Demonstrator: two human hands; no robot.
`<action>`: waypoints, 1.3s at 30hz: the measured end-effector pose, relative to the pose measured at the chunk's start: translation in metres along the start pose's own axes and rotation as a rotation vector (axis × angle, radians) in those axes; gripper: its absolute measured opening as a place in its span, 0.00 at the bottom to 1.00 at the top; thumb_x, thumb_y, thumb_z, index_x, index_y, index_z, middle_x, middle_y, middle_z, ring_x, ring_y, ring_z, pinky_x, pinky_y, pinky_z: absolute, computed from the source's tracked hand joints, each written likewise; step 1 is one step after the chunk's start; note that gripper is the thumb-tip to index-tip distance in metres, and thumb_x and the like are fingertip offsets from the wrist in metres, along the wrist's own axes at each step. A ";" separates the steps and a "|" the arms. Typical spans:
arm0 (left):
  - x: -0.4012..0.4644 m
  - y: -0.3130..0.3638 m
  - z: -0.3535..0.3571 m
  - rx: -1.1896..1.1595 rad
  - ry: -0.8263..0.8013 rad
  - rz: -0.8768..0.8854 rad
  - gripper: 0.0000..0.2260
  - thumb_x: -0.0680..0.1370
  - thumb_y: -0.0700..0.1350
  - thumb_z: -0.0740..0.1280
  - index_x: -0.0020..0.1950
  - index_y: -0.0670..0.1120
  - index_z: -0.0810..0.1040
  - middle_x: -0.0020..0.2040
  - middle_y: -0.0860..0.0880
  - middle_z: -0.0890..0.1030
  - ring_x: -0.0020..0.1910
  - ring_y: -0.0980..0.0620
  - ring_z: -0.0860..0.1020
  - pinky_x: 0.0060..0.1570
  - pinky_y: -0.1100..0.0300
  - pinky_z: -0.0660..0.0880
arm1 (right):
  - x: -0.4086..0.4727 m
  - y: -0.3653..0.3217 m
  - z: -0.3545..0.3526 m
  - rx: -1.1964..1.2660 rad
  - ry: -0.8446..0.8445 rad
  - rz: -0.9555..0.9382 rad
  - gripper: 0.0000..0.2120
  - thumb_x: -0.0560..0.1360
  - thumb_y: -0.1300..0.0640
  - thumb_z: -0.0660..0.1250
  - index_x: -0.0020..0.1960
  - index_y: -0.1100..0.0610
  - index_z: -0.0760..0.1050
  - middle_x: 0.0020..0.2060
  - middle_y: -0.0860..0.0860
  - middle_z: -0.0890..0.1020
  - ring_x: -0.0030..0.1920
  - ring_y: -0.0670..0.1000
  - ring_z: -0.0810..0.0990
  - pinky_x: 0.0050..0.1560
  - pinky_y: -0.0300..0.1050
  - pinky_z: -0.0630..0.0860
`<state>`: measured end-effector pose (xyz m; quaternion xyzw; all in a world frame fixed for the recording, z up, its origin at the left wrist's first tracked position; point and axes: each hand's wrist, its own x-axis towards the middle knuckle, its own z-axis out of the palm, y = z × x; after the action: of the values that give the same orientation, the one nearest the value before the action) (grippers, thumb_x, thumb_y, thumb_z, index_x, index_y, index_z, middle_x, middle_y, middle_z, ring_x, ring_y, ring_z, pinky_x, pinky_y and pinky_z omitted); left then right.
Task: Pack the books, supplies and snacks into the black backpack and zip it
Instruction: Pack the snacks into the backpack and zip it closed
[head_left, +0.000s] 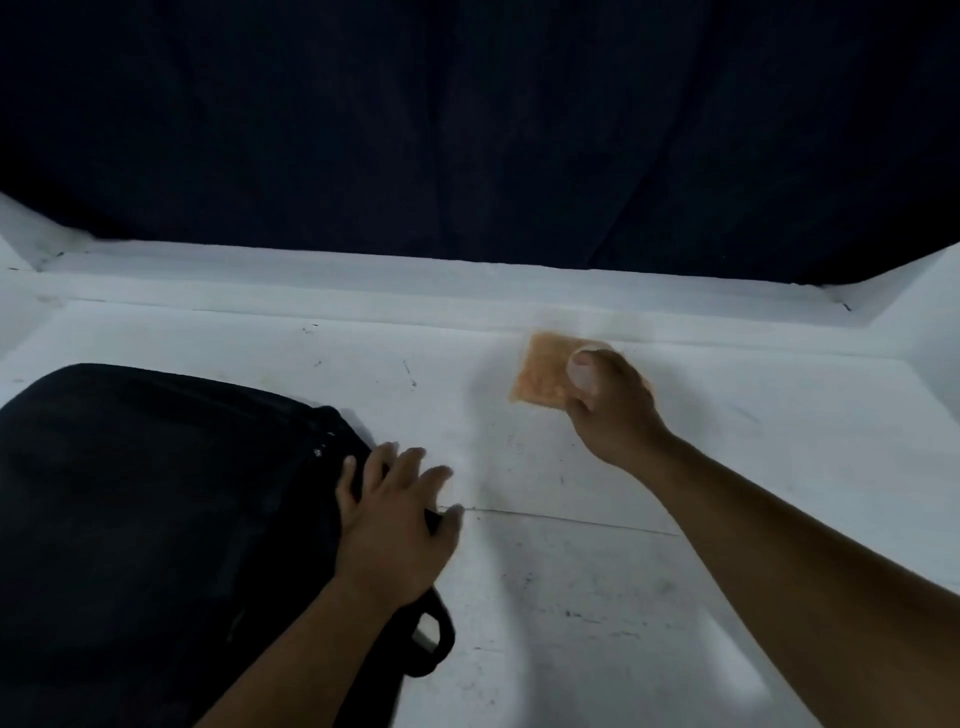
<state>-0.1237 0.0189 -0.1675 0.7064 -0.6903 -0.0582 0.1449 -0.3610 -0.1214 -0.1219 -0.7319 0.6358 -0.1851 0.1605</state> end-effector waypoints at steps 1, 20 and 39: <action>0.002 -0.001 0.002 -0.011 0.021 -0.018 0.20 0.74 0.65 0.58 0.62 0.62 0.76 0.70 0.58 0.72 0.77 0.49 0.58 0.74 0.45 0.39 | 0.010 0.006 -0.002 -0.043 -0.006 -0.003 0.25 0.78 0.48 0.66 0.72 0.53 0.66 0.72 0.51 0.69 0.71 0.55 0.67 0.70 0.53 0.66; 0.005 0.006 -0.008 -0.218 0.150 -0.074 0.16 0.74 0.65 0.62 0.59 0.64 0.80 0.63 0.66 0.76 0.73 0.60 0.64 0.76 0.48 0.48 | 0.011 0.011 -0.025 0.215 -0.308 0.117 0.31 0.58 0.36 0.79 0.51 0.52 0.72 0.47 0.47 0.79 0.46 0.48 0.78 0.39 0.45 0.76; -0.069 -0.079 -0.137 -0.032 0.211 -0.345 0.12 0.72 0.51 0.76 0.53 0.49 0.81 0.54 0.51 0.76 0.58 0.47 0.71 0.51 0.57 0.71 | -0.113 -0.124 -0.003 1.259 -0.648 0.223 0.25 0.69 0.50 0.74 0.63 0.55 0.73 0.57 0.56 0.82 0.56 0.58 0.83 0.48 0.56 0.82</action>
<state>-0.0120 0.1048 -0.0674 0.8139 -0.5392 -0.0188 0.2156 -0.2678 0.0079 -0.0684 -0.4492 0.4001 -0.2726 0.7509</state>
